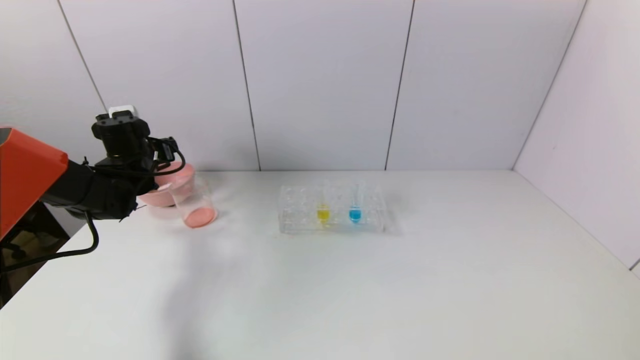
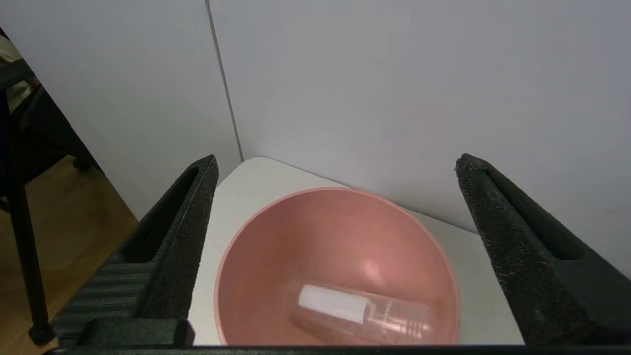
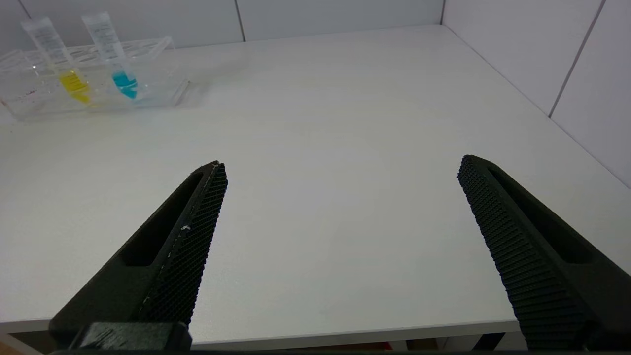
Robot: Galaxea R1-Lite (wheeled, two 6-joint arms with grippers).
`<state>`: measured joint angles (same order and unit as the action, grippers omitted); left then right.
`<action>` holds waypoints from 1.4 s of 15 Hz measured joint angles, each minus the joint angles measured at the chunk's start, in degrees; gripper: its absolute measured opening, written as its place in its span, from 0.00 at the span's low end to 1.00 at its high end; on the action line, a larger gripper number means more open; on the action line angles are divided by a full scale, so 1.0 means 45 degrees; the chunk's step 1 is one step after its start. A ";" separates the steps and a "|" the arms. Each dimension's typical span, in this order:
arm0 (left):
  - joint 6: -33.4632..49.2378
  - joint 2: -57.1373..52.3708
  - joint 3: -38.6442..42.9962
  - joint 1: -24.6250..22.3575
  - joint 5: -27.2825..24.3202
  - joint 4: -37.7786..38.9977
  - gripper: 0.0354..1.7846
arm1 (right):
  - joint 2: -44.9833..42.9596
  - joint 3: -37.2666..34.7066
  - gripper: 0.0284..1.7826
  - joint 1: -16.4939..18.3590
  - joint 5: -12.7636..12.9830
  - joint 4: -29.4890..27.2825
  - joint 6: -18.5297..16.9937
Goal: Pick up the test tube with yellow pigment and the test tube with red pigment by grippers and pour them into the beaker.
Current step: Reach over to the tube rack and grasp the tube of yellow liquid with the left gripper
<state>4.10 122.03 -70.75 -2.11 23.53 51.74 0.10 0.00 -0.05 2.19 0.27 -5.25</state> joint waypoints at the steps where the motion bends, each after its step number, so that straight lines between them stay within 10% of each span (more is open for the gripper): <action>1: 0.0000 -0.0339 0.0282 0.0011 -0.0244 -0.0027 0.98 | 0.0000 0.0000 0.96 0.0005 0.0000 -0.0005 0.0000; 8: -0.0171 -0.5239 0.4857 0.0805 -0.5090 -0.1739 0.99 | 0.0000 0.0000 0.96 0.0011 0.0000 0.0000 0.0000; 12: -0.0826 -0.8024 0.7908 0.3481 -0.6678 -0.2622 0.99 | 0.0000 0.0000 0.96 0.0011 0.0000 -0.0005 0.0000; 21: 0.1525 -0.7620 0.8723 1.1443 0.0352 -0.2354 0.99 | 0.0000 0.0000 0.96 0.0005 0.0000 -0.0005 0.0000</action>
<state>10.96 87.74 -31.50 49.38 25.11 41.14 0.10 0.00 -0.02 2.19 0.24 -5.25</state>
